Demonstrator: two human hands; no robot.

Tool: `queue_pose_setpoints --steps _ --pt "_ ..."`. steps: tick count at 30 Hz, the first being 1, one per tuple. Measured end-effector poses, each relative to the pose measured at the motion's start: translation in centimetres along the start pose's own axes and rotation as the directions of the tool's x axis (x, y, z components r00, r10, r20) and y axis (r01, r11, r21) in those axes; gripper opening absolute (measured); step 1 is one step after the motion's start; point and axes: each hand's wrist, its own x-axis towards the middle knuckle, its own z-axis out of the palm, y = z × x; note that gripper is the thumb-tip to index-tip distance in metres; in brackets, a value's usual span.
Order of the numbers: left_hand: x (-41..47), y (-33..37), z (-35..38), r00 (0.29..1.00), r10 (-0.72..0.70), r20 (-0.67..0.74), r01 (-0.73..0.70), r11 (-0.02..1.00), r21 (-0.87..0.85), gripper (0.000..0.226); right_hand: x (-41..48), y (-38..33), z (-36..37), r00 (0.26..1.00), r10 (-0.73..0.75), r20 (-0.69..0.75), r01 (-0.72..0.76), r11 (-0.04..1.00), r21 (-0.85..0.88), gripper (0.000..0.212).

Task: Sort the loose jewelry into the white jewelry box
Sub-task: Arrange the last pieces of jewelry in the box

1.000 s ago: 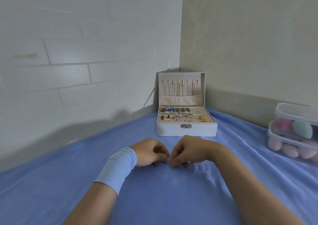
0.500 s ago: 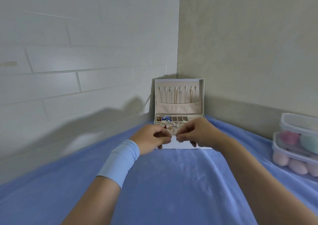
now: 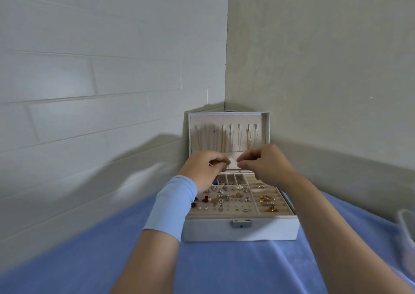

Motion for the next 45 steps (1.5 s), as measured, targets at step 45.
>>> queue_pose_setpoints --steps 45 --pt "4.1 -2.3 2.1 1.0 0.008 -0.018 -0.006 0.991 0.13 0.019 3.3 2.5 0.9 0.988 -0.01 0.153 0.048 0.967 -0.25 0.011"
